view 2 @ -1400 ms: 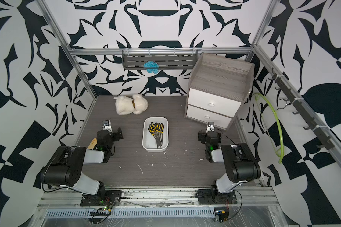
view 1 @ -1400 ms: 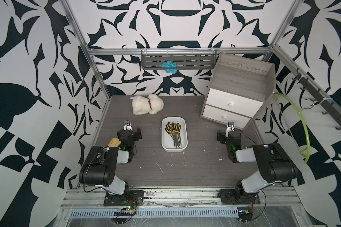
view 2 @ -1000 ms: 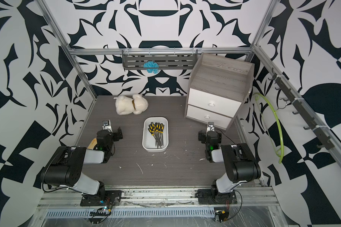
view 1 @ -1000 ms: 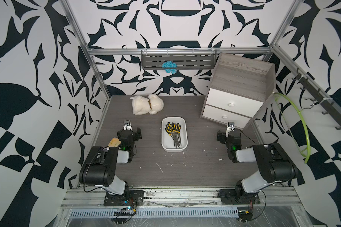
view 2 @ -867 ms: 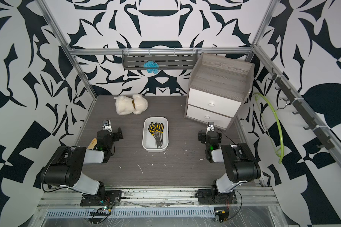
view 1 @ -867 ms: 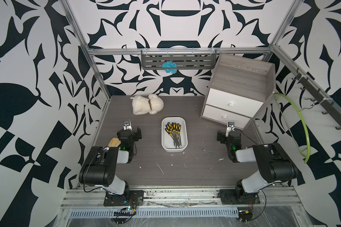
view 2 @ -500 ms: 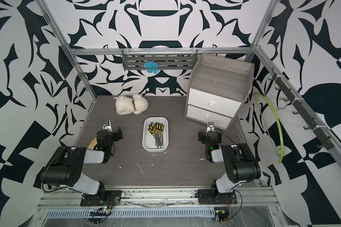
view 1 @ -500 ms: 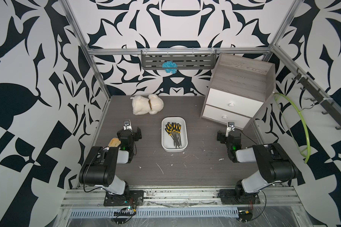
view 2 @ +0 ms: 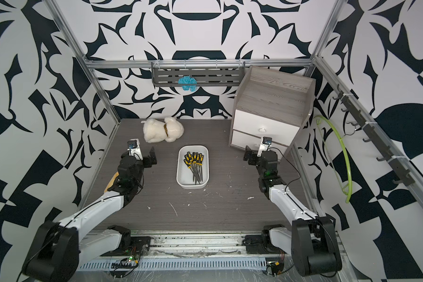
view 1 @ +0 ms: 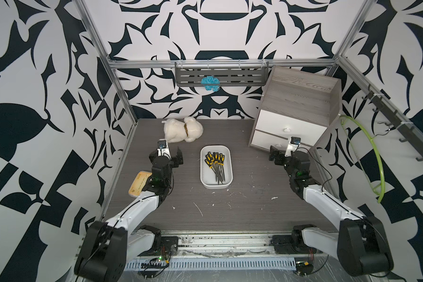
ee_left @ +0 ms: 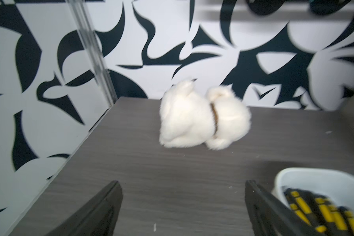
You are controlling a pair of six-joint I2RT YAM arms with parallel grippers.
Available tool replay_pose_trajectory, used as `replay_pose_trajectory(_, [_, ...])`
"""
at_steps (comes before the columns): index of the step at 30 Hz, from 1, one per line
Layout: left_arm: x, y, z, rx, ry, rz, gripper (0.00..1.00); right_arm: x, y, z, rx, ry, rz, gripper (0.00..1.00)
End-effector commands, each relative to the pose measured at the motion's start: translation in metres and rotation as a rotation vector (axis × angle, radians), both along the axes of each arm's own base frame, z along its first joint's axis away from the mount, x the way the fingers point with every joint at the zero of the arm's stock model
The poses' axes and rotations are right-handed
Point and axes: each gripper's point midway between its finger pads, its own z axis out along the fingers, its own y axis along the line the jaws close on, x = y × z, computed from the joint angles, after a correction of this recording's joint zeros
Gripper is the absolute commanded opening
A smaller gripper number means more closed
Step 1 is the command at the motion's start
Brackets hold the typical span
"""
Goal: Take the file tool out of the storage box
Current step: Move the storage box to the center of the board.
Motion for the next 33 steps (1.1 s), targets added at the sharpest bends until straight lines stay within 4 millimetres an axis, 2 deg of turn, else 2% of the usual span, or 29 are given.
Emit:
replay_pose_trajectory(1, [-0.022, -0.012, -0.008, -0.166, 0.121, -0.064, 0.99, -0.021, 0.049, -0.002, 0.227, 0.146, 0.169, 0.96])
replay_pose_trajectory(3, [-0.029, -0.022, -0.007, -0.275, 0.136, -0.111, 0.99, -0.028, 0.07, 0.006, 0.232, 0.165, 0.233, 0.94])
replay_pose_trajectory(4, [-0.033, -0.026, -0.011, -0.343, 0.179, -0.115, 0.95, -0.033, 0.08, 0.007, 0.21, 0.19, 0.254, 0.92])
replay_pose_trajectory(9, [-0.042, -0.067, -0.051, -0.52, 0.422, -0.247, 0.89, -0.048, 0.122, -0.006, 0.155, 0.31, 0.358, 0.84])
replay_pose_trajectory(12, [-0.037, -0.078, -0.073, -0.537, 0.498, -0.26, 0.86, -0.047, 0.146, -0.024, 0.123, 0.343, 0.393, 0.81])
replay_pose_trajectory(13, [-0.034, -0.084, -0.077, -0.535, 0.512, -0.274, 0.82, -0.046, 0.156, -0.032, 0.094, 0.367, 0.408, 0.81])
replay_pose_trajectory(17, [-0.024, -0.112, -0.085, -0.429, 0.564, -0.33, 0.75, -0.04, 0.184, -0.056, 0.026, 0.467, 0.45, 0.79])
replay_pose_trajectory(18, [-0.022, -0.114, -0.083, -0.409, 0.56, -0.333, 0.75, -0.039, 0.188, -0.061, 0.019, 0.476, 0.457, 0.76])
replay_pose_trajectory(19, [-0.018, -0.118, -0.094, -0.394, 0.592, -0.331, 0.74, -0.038, 0.191, -0.067, 0.011, 0.487, 0.461, 0.73])
replay_pose_trajectory(23, [-0.015, -0.121, -0.109, -0.373, 0.642, -0.328, 0.64, -0.038, 0.207, -0.083, -0.031, 0.533, 0.499, 0.58])
replay_pose_trajectory(29, [-0.014, -0.127, -0.121, -0.363, 0.691, -0.34, 0.49, -0.037, 0.215, -0.095, -0.042, 0.564, 0.518, 0.52])
replay_pose_trajectory(33, [-0.014, -0.133, -0.131, -0.366, 0.733, -0.355, 0.48, -0.038, 0.216, -0.097, -0.059, 0.572, 0.518, 0.48])
